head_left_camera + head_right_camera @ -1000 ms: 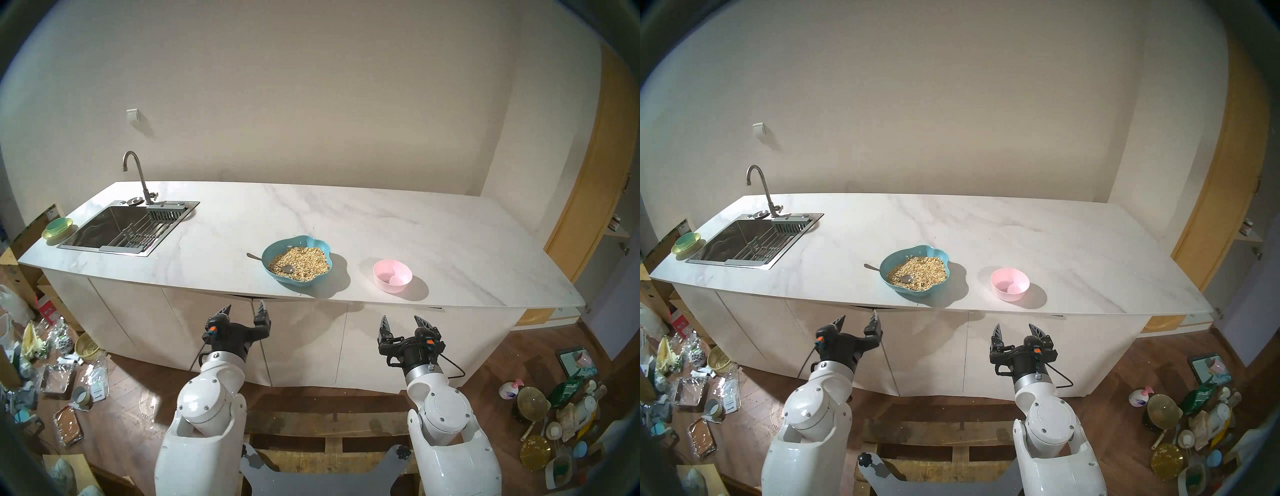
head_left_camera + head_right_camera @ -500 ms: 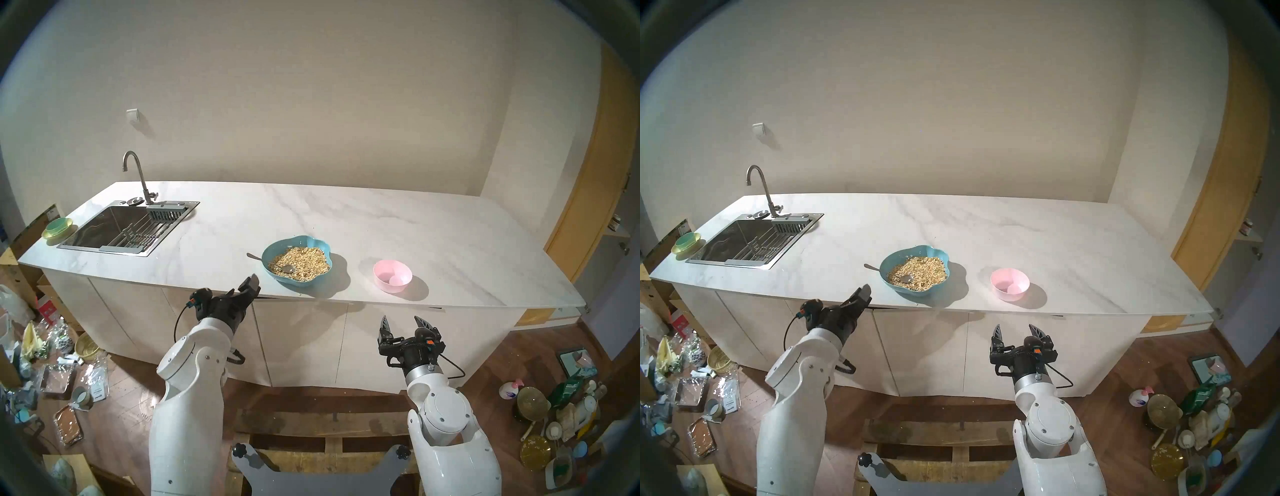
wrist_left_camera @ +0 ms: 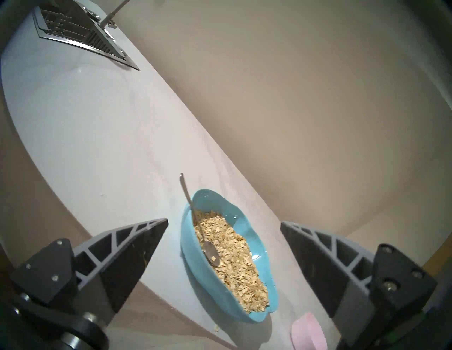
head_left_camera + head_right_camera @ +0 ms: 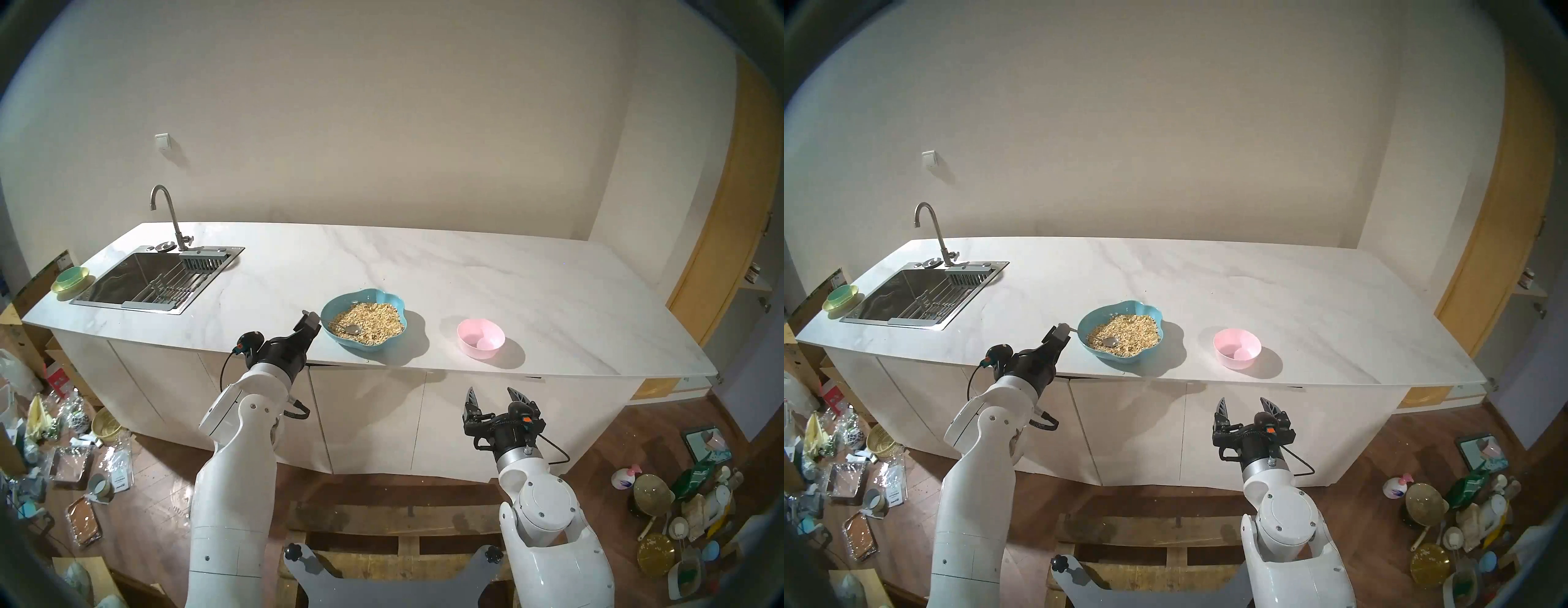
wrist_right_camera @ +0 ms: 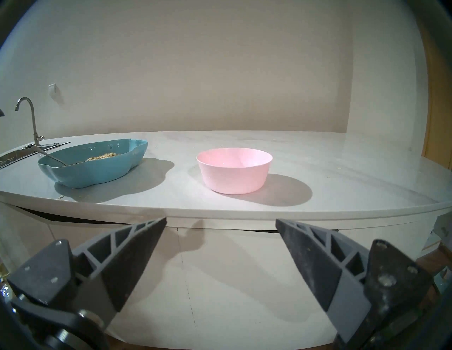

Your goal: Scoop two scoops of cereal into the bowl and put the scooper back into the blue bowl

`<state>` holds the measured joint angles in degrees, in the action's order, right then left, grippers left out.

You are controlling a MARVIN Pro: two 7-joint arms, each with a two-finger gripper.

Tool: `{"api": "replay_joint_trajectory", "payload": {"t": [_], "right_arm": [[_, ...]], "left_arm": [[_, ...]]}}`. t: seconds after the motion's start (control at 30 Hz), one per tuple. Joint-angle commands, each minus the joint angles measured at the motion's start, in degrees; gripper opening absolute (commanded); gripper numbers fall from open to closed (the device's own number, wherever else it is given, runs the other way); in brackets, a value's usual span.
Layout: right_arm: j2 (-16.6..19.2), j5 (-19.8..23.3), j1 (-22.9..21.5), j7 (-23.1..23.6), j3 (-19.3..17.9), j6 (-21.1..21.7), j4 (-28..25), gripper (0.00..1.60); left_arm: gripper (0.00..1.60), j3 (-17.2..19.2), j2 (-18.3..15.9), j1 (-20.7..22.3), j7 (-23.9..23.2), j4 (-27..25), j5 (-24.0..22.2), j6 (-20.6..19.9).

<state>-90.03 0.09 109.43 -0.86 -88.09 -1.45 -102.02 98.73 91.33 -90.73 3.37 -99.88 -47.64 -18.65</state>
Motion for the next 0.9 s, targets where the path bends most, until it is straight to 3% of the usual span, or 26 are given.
{"api": "replay_joint_trajectory", "payload": {"t": [0.0,0.13,0.57,0.6,0.63,0.87], "right_arm": [[-0.10,0.11,-0.24,0.02,0.03,-0.17,-1.35,1.60],[-0.11,0.11,-0.23,0.03,0.03,-0.15,-1.37,1.60],[-0.12,0.10,-0.21,0.04,0.02,-0.13,-1.40,1.60],[-0.12,0.10,-0.21,0.04,0.02,-0.13,-1.40,1.60],[-0.12,0.10,-0.23,0.04,0.02,-0.15,-1.37,1.60],[-0.12,0.09,-0.26,0.04,0.01,-0.19,-1.31,1.60]], "left_arm": [[1.60,2.75,-1.46,1.17,-0.01,-0.39,-0.62,0.47],[1.60,4.98,-2.30,3.13,-1.02,2.13,-1.30,-0.03],[1.60,2.88,-5.04,10.95,-5.28,10.27,0.53,2.83],[1.60,3.03,-4.78,11.48,-5.61,11.19,0.04,3.12],[1.60,4.67,-3.59,12.49,-7.46,13.19,-3.51,2.88],[1.60,5.93,-5.29,17.92,-10.72,22.77,-3.54,6.12]]}}
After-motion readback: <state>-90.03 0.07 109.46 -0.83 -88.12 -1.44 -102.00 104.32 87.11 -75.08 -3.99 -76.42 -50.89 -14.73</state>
